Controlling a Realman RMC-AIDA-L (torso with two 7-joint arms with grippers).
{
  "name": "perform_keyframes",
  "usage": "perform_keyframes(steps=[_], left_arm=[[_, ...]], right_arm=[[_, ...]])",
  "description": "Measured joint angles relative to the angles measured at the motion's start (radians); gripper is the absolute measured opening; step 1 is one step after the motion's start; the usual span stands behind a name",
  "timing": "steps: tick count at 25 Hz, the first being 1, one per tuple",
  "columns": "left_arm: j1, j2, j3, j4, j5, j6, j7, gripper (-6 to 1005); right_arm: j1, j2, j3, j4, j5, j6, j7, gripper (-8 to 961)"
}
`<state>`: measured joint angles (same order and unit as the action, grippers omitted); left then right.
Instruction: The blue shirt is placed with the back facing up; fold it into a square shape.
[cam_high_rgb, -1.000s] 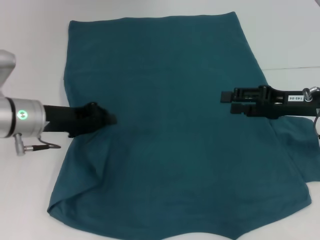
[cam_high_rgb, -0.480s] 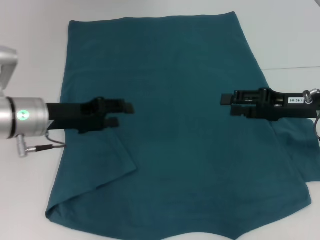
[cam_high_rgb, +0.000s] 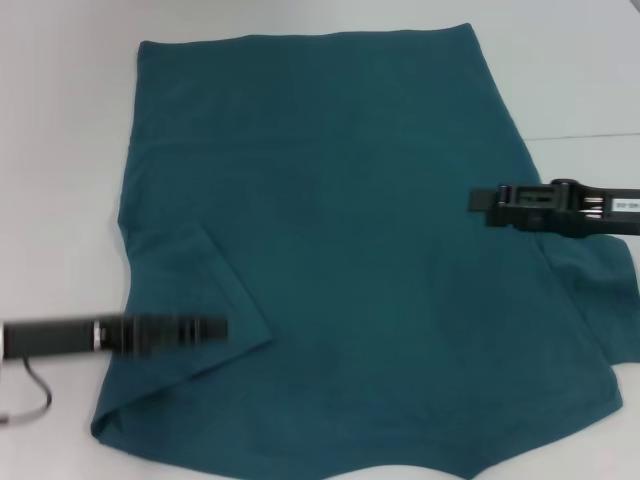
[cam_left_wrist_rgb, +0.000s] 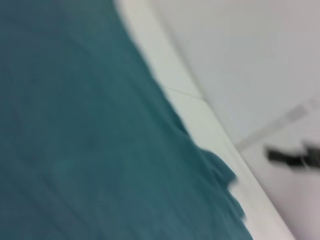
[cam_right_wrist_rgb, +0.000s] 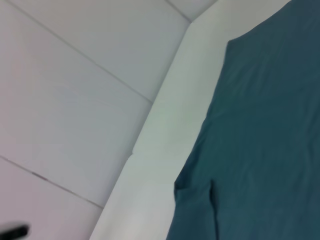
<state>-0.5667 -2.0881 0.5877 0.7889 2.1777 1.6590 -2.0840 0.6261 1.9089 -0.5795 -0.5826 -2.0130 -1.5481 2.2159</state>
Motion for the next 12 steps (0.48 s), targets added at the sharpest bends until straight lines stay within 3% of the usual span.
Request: perform_keyframes(steps=[4,7,12], left_arm=[[0.063,-0.041,-0.004,0.019,-0.014,0.12,0.287,696],[0.081,-0.066,-0.004,0.016,-0.025,0.133,0.368,698],[0.076,-0.072,-0.006,0.005,-0.051,0.129,0.365,702]], right_arm=[[-0.018,-0.018,0.003,0.0,-0.001,-0.003,0.0,708],[-0.031,-0.022,0.003,-0.003,-0.006,-0.011,0.0,707],[-0.063,-0.047,-0.004,-0.069,-0.053,-0.037,0.031,705]])
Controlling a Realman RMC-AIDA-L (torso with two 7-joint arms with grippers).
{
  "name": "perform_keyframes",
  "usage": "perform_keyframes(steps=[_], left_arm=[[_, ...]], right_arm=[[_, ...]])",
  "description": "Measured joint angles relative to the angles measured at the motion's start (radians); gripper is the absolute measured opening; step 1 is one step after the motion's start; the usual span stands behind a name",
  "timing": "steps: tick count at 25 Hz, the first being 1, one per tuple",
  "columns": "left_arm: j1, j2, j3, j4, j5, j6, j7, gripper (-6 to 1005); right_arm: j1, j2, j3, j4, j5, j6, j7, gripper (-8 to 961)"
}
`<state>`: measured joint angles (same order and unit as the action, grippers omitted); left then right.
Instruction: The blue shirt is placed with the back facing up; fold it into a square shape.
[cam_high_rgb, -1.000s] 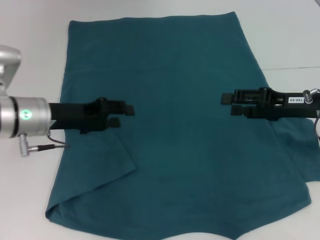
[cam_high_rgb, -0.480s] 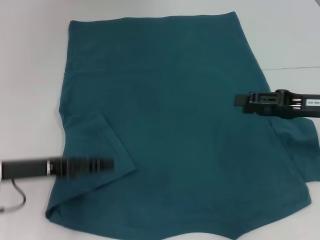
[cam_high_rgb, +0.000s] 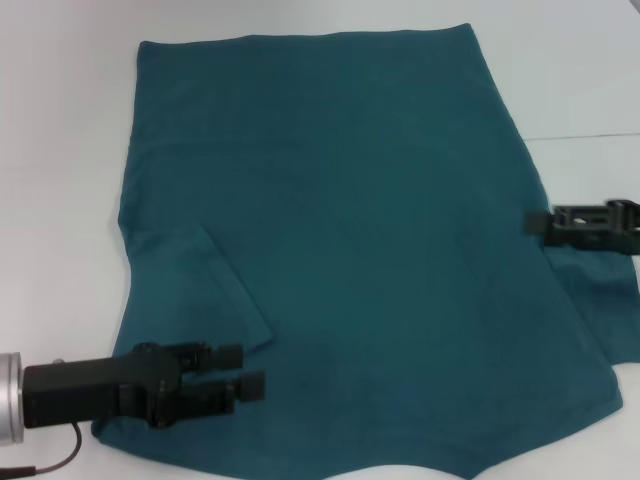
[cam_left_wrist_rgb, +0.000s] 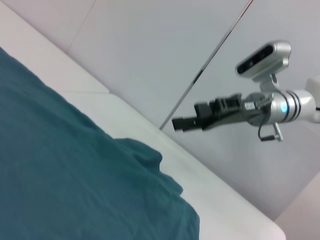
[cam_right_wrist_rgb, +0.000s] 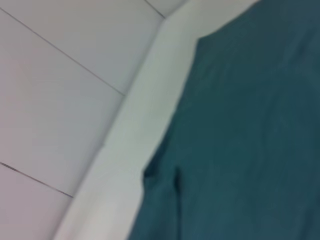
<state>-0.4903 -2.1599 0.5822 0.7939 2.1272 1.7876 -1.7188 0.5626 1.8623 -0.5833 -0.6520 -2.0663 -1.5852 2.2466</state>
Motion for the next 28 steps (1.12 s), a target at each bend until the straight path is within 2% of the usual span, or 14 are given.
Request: perform_keyframes(steps=[5,8,15,28], left_arm=[[-0.002,0.011,-0.003,-0.018,-0.051,-0.027,-0.057,693],[0.002,0.015,-0.008,-0.025,-0.088,-0.044,-0.059,692],[-0.005,0.015,-0.015,-0.045,-0.116,-0.07,-0.054,691],[-0.004,0.009,-0.015,-0.045,-0.142,-0.094,-0.051,693]], right_arm=[[-0.051,-0.038,0.015,-0.086,-0.093,-0.021,0.103,704],[-0.085,-0.05,0.058,-0.137,-0.167,-0.012,0.176,703],[-0.097,-0.053,0.196,-0.149,-0.29,0.058,0.216,700],[-0.053,-0.033,0.229,-0.128,-0.285,0.136,0.21,678]])
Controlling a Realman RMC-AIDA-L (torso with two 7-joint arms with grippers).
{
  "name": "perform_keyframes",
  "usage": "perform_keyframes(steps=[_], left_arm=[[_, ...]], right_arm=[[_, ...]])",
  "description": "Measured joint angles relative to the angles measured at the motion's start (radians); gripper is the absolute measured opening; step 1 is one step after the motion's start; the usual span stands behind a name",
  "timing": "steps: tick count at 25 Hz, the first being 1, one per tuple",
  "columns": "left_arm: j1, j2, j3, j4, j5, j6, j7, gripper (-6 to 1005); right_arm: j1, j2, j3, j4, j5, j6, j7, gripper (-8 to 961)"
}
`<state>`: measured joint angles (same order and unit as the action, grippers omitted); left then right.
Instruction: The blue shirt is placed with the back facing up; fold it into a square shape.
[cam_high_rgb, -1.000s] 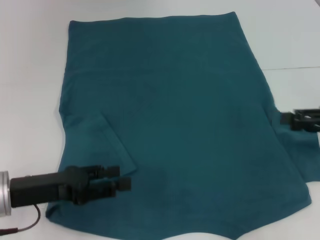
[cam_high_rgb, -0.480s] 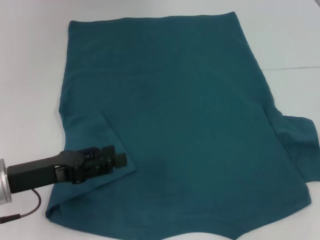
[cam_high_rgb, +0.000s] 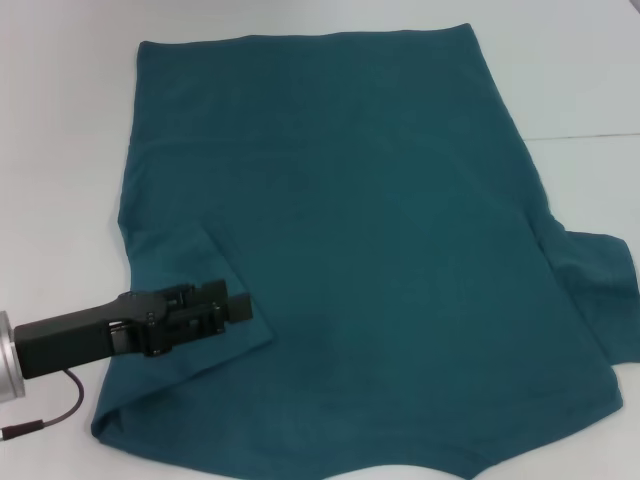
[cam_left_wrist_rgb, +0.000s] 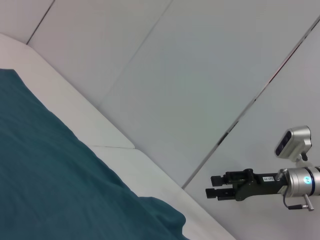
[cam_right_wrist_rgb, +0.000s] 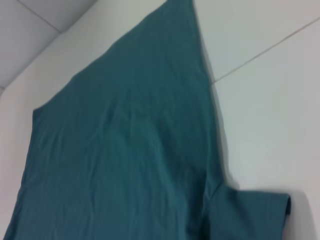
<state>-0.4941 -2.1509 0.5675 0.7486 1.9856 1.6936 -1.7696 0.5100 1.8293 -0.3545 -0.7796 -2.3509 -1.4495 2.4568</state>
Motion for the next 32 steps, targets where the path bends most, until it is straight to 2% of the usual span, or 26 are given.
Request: perform_keyframes(steps=[5,11,16,23,32], left_arm=[[0.001,0.0,0.0,0.0,-0.001,-0.016,0.001,693],[-0.001,-0.003,0.004,0.0,-0.001,-0.037,0.002,693],[-0.003,-0.005,0.002,0.0,-0.001,-0.039,0.002,694],[0.004,-0.006,0.0,0.0,-0.001,-0.04,0.003,694],[0.006,-0.007,0.0,0.0,-0.001,-0.042,-0.001,693]], right_arm=[[0.002,-0.008,-0.011,0.02,-0.012,0.019,0.017,665],[0.026,-0.018,-0.079,0.05,-0.097,0.059,0.063,665],[0.04,-0.008,-0.099,0.067,-0.116,0.104,0.054,666],[0.061,-0.003,-0.147,0.153,-0.117,0.201,0.05,666],[0.085,0.031,-0.153,0.17,-0.112,0.288,0.035,666]])
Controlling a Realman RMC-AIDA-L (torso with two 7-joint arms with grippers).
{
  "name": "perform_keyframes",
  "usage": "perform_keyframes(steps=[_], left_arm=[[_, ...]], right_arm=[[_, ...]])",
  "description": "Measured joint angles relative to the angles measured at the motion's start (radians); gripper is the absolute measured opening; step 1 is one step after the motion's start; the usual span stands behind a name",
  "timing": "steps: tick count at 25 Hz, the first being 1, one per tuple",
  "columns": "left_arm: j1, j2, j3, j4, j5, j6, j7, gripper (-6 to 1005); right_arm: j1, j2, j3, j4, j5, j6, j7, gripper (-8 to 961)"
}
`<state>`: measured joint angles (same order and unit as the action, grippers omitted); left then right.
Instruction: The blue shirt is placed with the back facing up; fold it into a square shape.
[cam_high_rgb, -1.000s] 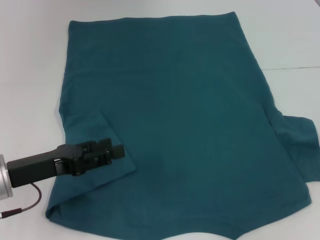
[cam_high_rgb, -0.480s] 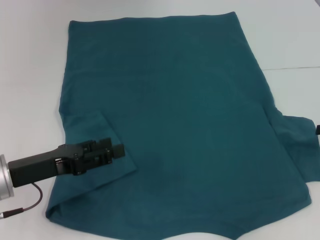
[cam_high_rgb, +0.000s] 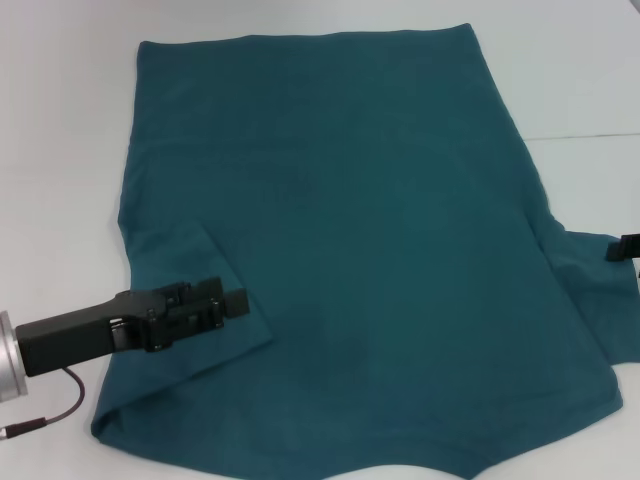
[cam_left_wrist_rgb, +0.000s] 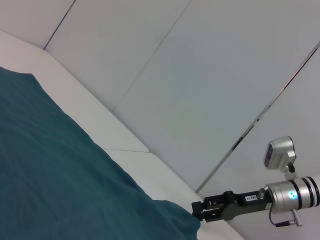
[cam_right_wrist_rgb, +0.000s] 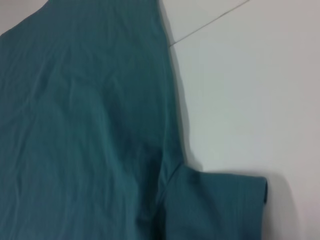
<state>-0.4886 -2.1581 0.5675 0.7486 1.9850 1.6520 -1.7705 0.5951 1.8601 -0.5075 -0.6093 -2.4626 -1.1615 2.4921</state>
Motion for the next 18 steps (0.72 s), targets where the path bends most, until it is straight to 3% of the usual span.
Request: perform_keyframes(steps=[18], left_arm=[[0.003,-0.002,-0.009,-0.002,0.0,0.0,-0.002,693]], right_arm=[[0.02,0.02,0.004,0.04,0.002,0.042,0.004,665]])
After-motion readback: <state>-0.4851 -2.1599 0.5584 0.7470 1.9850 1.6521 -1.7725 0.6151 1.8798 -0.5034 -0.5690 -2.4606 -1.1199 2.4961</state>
